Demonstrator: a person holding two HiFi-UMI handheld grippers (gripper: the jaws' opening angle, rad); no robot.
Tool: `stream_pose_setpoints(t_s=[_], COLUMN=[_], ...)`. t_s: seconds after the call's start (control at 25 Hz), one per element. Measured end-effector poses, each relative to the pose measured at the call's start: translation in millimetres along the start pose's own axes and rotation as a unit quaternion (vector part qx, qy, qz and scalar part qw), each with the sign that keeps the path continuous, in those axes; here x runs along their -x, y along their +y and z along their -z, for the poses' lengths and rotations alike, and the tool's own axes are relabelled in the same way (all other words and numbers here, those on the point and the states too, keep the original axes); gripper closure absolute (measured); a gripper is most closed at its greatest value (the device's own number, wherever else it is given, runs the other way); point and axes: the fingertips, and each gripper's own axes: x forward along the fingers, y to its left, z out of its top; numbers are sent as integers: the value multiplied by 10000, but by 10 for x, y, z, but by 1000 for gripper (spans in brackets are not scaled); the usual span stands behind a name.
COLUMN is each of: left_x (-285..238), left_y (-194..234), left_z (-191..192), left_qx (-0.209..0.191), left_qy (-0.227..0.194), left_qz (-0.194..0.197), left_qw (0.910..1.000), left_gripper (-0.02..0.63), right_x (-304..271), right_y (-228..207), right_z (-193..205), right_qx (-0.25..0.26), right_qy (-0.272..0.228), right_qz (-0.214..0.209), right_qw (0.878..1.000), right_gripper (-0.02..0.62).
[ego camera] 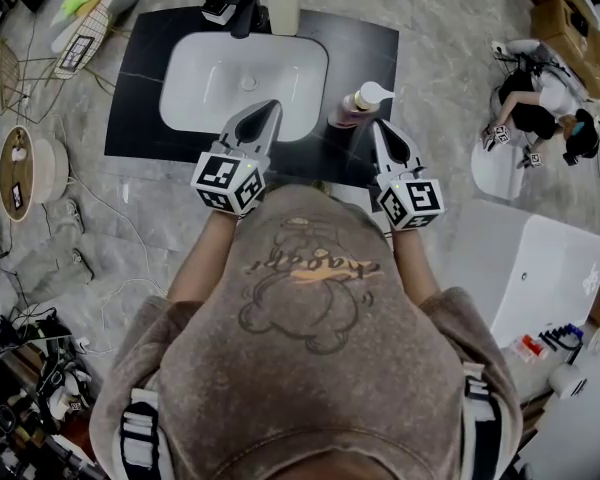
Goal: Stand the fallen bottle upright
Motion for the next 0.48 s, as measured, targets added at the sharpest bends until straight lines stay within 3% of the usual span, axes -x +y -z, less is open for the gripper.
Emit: stream_pose_setpoints(t_s=[0.48], left_x=[-65], left_y=[17], left_z=[-26], left_qx=[9], left_qy=[3], left_qz=[29], left_qw=[10000], left_gripper=[588], right_x=[-41], right_y=[-32], right_z=[-6], right_qx=[1], right_qy=[22], right_qz=[14], right_qw=[10000], right_gripper=[594])
